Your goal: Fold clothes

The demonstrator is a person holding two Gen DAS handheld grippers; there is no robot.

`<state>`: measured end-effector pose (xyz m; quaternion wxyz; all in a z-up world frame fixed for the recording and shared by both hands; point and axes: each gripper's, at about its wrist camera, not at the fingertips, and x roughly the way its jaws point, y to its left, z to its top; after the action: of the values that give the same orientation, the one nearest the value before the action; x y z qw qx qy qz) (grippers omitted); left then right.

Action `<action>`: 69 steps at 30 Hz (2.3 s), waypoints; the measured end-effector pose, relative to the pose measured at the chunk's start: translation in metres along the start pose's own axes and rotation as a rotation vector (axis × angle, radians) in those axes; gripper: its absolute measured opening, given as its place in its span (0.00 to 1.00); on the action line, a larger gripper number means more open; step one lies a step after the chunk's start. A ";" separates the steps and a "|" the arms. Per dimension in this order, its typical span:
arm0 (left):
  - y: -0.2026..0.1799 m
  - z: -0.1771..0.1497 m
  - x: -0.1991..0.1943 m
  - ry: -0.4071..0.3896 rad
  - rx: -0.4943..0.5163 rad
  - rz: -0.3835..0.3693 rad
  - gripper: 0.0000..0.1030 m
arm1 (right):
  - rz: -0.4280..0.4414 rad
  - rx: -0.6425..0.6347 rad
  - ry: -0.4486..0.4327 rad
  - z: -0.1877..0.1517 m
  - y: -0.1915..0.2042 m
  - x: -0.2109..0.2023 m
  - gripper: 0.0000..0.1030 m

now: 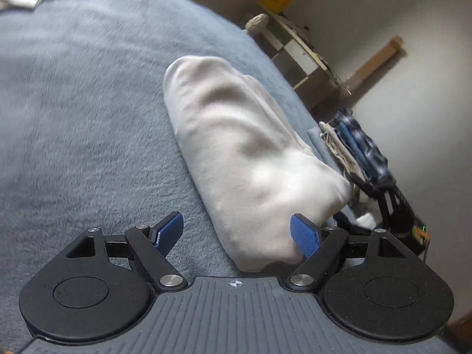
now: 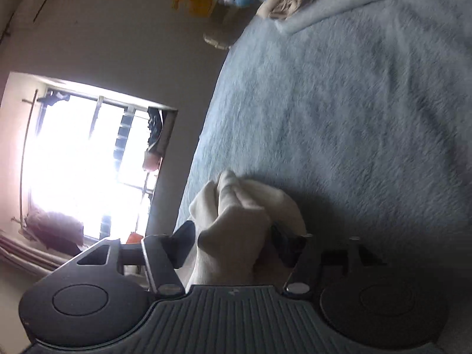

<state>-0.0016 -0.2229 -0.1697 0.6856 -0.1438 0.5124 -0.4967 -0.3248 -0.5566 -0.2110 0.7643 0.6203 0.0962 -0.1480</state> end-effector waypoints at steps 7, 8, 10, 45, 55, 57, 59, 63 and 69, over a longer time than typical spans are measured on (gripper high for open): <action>0.011 0.006 0.022 0.034 -0.111 -0.061 0.89 | -0.045 -0.001 0.098 -0.013 -0.013 0.002 0.87; 0.011 0.006 0.023 0.038 -0.120 -0.065 0.89 | -0.045 -0.021 0.110 -0.016 -0.009 0.006 0.93; 0.011 0.009 0.027 0.047 -0.129 -0.070 0.89 | -0.029 -0.040 0.131 -0.019 -0.001 0.011 1.00; 0.014 0.017 0.038 0.043 -0.186 -0.098 0.54 | -0.200 -0.032 0.229 -0.015 0.031 0.068 0.61; 0.033 -0.017 -0.071 0.044 -0.121 -0.031 0.52 | -0.174 -0.010 0.410 -0.081 0.059 0.077 0.60; 0.037 -0.037 -0.100 0.051 -0.107 -0.002 0.53 | -0.161 0.012 0.475 -0.105 0.056 0.080 0.60; 0.045 -0.056 -0.114 0.074 -0.115 0.024 0.54 | -0.155 0.027 0.537 -0.125 0.054 0.085 0.61; 0.042 -0.073 -0.132 0.015 -0.050 0.081 0.59 | -0.159 0.005 0.564 -0.137 0.046 0.086 0.70; 0.003 -0.093 -0.167 -0.136 0.156 0.146 0.70 | -0.196 -0.118 0.504 -0.115 0.078 0.043 0.79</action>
<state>-0.0760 -0.0538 -0.1184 0.7621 -0.0859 0.4337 -0.4730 -0.2535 -0.4339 -0.1775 0.7331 0.5797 0.3513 -0.0562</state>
